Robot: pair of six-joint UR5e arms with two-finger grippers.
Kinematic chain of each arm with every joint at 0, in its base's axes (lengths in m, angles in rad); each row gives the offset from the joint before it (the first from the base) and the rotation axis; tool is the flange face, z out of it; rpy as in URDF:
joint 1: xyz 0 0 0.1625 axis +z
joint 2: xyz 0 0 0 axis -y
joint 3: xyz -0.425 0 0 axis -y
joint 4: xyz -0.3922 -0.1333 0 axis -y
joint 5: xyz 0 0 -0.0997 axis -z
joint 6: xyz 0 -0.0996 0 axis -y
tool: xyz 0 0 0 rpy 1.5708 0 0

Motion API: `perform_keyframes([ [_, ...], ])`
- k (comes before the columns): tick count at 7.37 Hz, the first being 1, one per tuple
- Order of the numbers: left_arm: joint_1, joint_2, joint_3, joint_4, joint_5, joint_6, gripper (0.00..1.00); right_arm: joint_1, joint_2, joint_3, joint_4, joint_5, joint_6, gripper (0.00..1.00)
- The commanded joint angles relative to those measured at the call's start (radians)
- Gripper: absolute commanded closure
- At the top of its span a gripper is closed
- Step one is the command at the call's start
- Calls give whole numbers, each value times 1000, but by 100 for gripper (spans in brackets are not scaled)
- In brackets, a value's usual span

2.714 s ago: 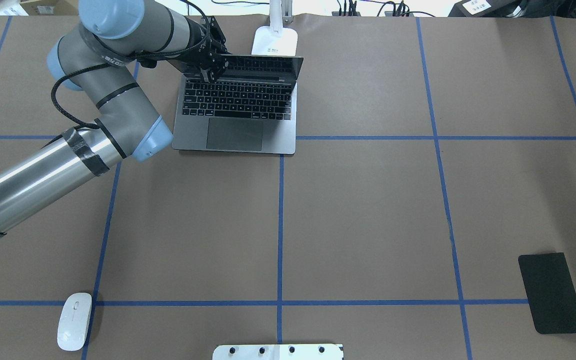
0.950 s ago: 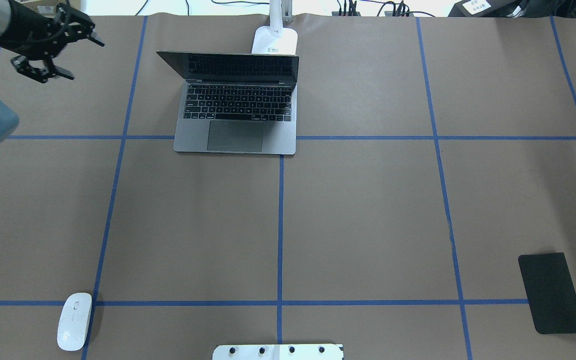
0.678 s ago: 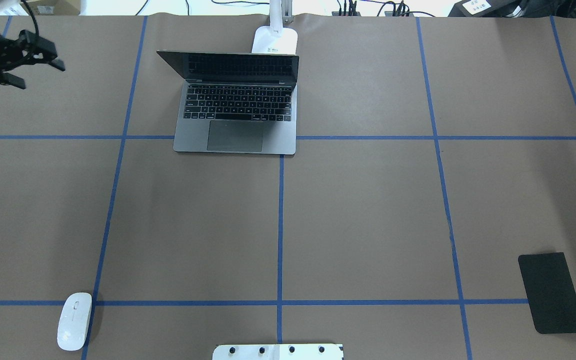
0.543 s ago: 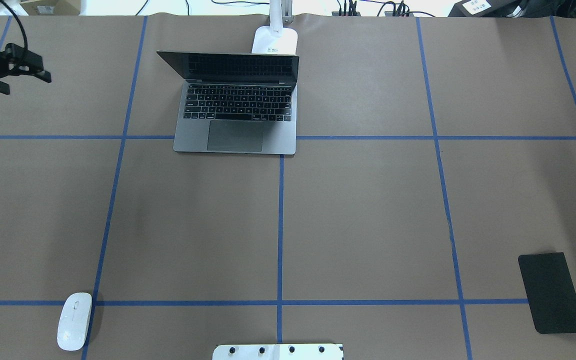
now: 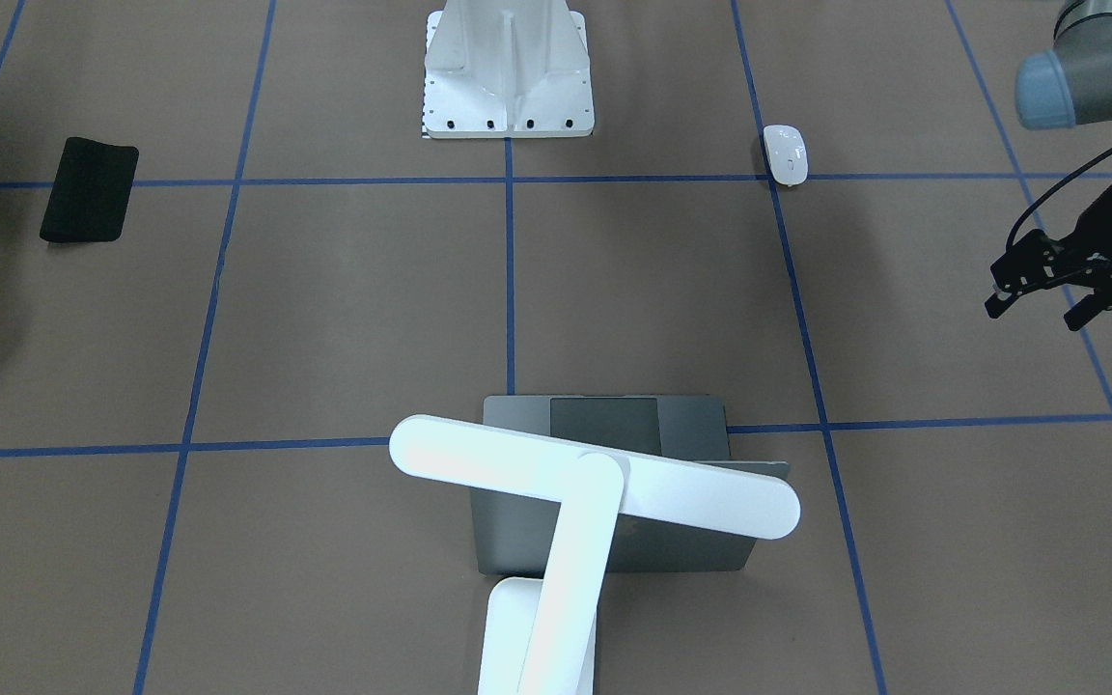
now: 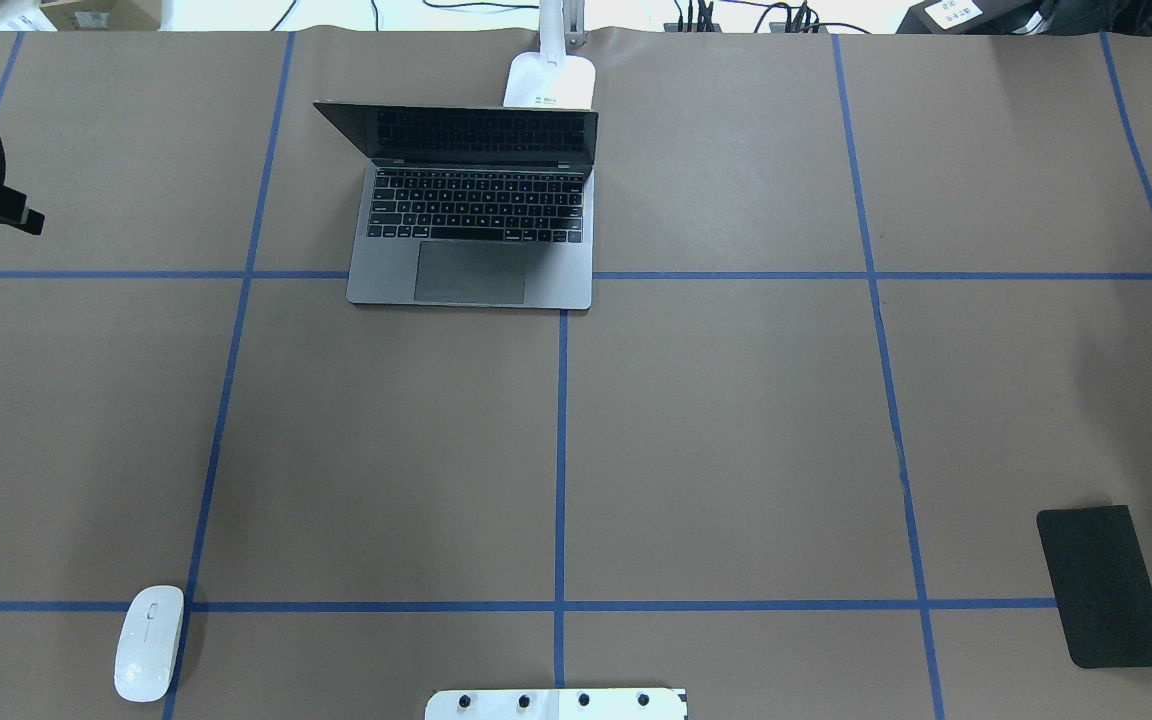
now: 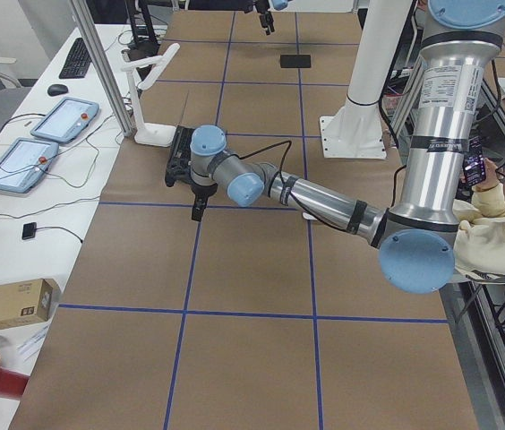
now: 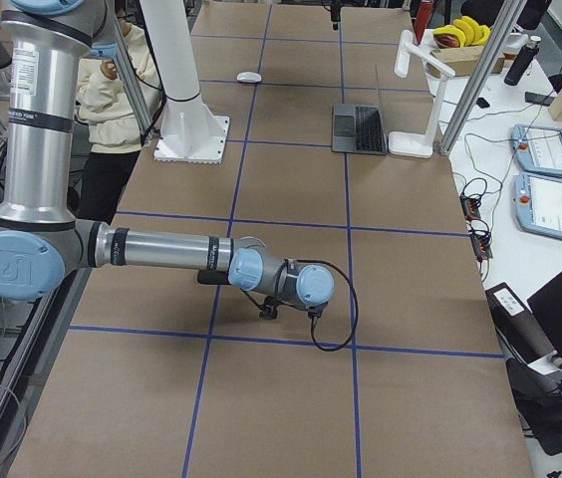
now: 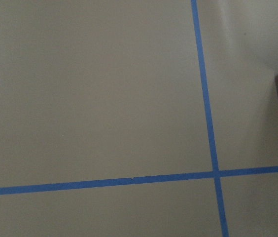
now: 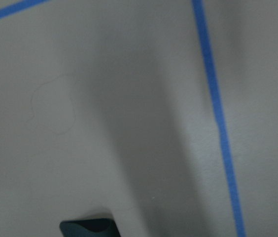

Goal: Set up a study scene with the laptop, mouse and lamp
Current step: 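Release the laptop and withdraw the left gripper outward, then grasp the black mouse pad edge with the right gripper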

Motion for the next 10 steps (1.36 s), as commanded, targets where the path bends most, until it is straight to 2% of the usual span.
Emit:
perform_keyframes([
  [1,-3,57,-21,-31,-3,88,1,-123,-37,-19,1,26,1,0],
  [5,-17,113,-15,-88,-3,177,1,-245,-62,8,48,26,2,0],
  [10,-18,118,-13,-101,-4,177,1,-306,-28,22,47,55,7,0],
])
